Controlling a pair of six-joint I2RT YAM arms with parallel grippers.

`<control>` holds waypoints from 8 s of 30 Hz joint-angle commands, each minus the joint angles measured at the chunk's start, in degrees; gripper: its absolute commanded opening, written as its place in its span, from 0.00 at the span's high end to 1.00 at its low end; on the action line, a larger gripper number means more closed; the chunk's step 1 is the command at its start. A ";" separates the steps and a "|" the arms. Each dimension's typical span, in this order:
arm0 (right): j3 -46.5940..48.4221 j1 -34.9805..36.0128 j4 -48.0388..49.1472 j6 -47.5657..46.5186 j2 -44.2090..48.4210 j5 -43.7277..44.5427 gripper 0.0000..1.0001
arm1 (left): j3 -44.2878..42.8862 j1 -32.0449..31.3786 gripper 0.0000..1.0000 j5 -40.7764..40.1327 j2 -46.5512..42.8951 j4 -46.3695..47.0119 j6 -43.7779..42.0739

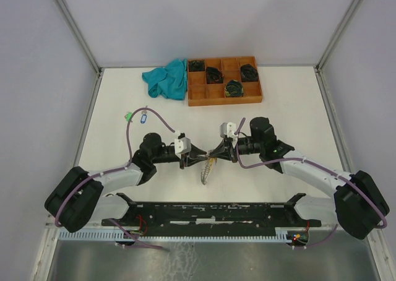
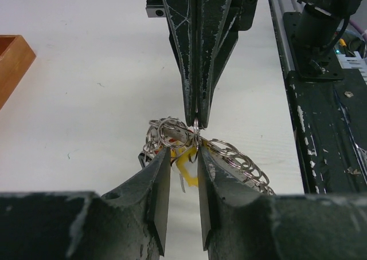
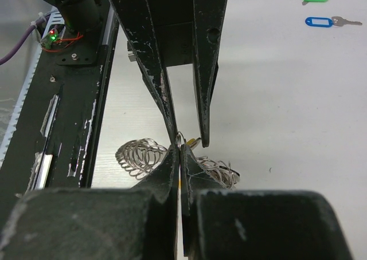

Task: Put the keys on the keyring

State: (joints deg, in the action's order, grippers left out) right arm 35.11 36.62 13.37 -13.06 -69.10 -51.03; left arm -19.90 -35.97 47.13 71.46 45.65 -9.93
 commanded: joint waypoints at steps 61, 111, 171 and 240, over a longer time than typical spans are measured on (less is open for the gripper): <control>15.88 0.71 -27.98 -31.32 -7.81 0.62 0.49 | -5.13 -1.73 0.97 1.68 -1.65 -11.89 -8.36; 18.22 -0.74 -31.86 -28.84 -4.39 0.51 0.99 | -6.67 -2.15 0.97 -0.31 0.34 -19.28 -12.47; -6.02 0.88 25.01 5.94 0.07 11.92 0.99 | 5.18 2.56 0.62 -11.85 -0.62 21.80 14.17; 17.88 6.71 -20.75 4.22 -16.23 23.23 0.55 | 7.06 5.61 0.47 -22.66 2.10 -7.84 38.83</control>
State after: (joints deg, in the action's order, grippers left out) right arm 54.65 43.22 -9.82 -10.22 -88.25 -26.57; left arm -9.69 -29.80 18.09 68.93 33.43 27.14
